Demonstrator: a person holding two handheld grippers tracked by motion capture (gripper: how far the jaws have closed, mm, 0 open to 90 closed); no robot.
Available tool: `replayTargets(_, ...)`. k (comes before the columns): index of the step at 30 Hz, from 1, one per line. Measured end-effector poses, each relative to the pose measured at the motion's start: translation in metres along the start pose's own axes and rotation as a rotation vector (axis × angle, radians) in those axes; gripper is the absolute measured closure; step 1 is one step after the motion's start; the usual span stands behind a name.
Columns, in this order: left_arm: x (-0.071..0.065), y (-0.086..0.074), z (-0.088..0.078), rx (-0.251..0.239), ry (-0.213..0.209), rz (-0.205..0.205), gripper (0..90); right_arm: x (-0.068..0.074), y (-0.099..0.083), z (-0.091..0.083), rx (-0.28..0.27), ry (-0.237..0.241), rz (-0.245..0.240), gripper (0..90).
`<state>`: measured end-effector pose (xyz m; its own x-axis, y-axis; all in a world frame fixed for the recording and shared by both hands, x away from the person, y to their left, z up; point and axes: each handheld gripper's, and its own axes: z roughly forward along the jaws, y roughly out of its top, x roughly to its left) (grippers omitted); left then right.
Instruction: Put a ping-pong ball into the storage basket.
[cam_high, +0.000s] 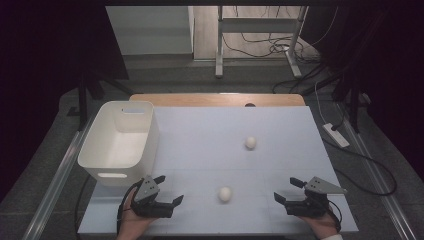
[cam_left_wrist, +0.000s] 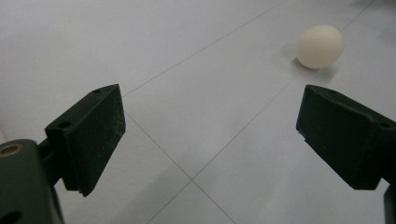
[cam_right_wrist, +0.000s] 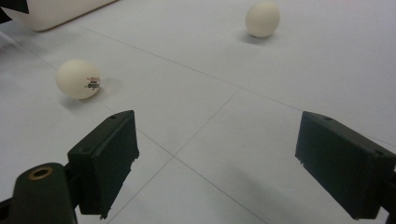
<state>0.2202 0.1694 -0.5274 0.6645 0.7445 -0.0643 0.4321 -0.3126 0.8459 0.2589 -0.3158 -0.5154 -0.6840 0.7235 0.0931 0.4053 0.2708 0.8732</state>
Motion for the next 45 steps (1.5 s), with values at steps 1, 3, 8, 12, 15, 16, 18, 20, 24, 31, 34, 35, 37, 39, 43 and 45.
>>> replayTargets(1,0.0,0.0,0.0,0.001,-0.006,-0.002,9.0,0.0,0.0,0.0,0.001,0.0,0.001,12.9)
replayTargets(3,0.0,0.001,0.001,0.007,-0.01,0.008,8.9,0.001,0.0,0.001,0.004,-0.002,-0.001,13.0)
replayTargets(8,-0.002,0.003,0.002,0.002,-0.028,0.027,8.9,0.003,0.001,0.002,0.007,-0.004,-0.007,13.0)
replayTargets(12,-0.002,0.005,0.0,-0.008,-0.027,0.022,8.8,0.004,0.002,0.003,0.011,-0.005,-0.014,13.0)
replayTargets(15,0.0,0.007,-0.002,-0.02,-0.037,0.015,9.2,0.005,0.002,0.003,0.01,0.0,-0.019,13.0)
replayTargets(16,-0.001,0.008,-0.002,-0.023,-0.039,0.015,9.4,0.005,0.002,0.004,0.01,0.0,-0.019,13.0)
replayTargets(18,-0.002,0.011,-0.001,-0.028,-0.043,0.019,9.6,0.005,0.002,0.004,0.012,0.001,-0.02,13.0)
replayTargets(20,-0.004,0.013,0.0,-0.025,-0.039,0.036,9.6,0.005,0.002,0.003,0.011,0.001,-0.022,13.0)
replayTargets(24,-0.004,0.017,0.003,-0.02,-0.047,0.043,10.7,0.004,0.002,0.003,0.008,0.0,-0.016,13.0)
replayTargets(31,-0.006,0.021,0.008,-0.008,-0.056,0.045,10.8,0.004,0.001,0.003,0.008,0.002,-0.018,13.2)
replayTargets(34,-0.007,0.023,0.01,-0.001,-0.059,0.045,10.9,0.006,0.002,0.003,0.008,0.003,-0.022,13.2)
replayTargets(35,-0.007,0.024,0.01,-0.001,-0.061,0.044,10.9,0.006,0.002,0.004,0.005,0.004,-0.023,13.2)
replayTargets(37,-0.007,0.025,0.01,0.0,-0.062,0.043,11.0,0.006,0.003,0.004,0.005,0.006,-0.023,13.2)
replayTargets(39,-0.007,0.025,0.011,0.001,-0.062,0.041,11.0,0.006,0.003,0.005,0.007,0.006,-0.023,13.2)
replayTargets(43,-0.008,0.026,0.012,0.004,-0.067,0.037,11.0,0.007,0.004,0.007,0.008,0.008,-0.023,13.2)
replayTargets(45,-0.009,0.027,0.013,0.007,-0.068,0.038,11.0,0.007,0.004,0.007,0.007,0.007,-0.028,13.2)
